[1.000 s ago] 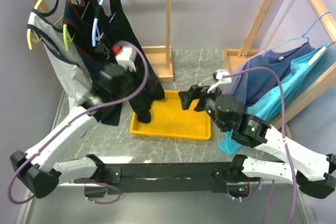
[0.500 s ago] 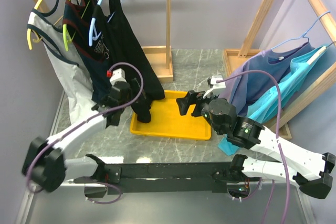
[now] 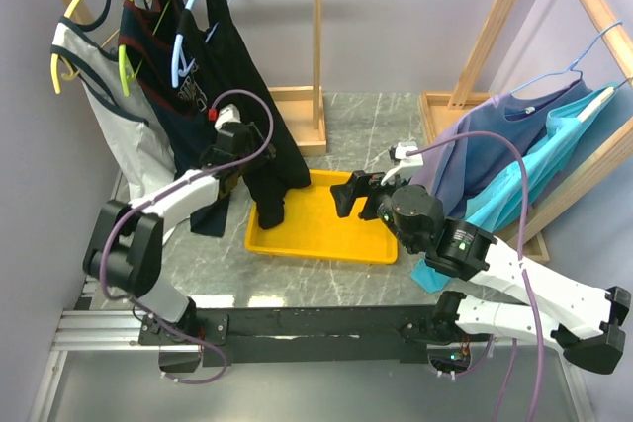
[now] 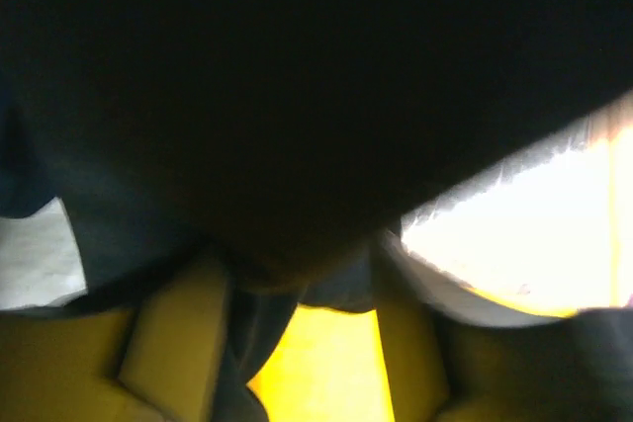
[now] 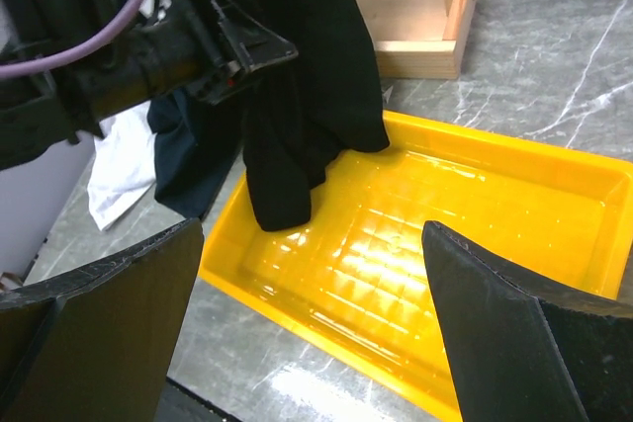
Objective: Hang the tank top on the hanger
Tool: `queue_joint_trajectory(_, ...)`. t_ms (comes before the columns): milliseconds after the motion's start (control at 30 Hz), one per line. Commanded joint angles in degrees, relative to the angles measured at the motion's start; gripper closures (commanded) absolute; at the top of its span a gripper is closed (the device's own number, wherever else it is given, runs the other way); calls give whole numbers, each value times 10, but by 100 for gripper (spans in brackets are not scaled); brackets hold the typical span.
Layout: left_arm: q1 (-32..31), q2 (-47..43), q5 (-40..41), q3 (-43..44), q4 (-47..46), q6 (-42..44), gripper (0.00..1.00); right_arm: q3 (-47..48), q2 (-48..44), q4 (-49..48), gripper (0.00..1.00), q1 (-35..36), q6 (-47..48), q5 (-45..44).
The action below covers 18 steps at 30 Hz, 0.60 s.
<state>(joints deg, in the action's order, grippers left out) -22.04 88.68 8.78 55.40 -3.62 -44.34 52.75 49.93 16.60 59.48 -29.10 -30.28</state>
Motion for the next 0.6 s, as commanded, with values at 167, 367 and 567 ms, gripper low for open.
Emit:
queue_joint_trajectory(167, 8, 78, 0, 170, -10, 6, 88, 25, 12, -15, 0, 4, 12, 6)
queue_joint_trajectory(367, 36, 89, 19, 279, -24, 26, 96, 47, 15, -9, 0, 3, 26, -8)
queue_joint_trajectory(567, 68, 121, -6, 381, -39, 29, 96, 71, 28, -8, 0, 3, 39, -18)
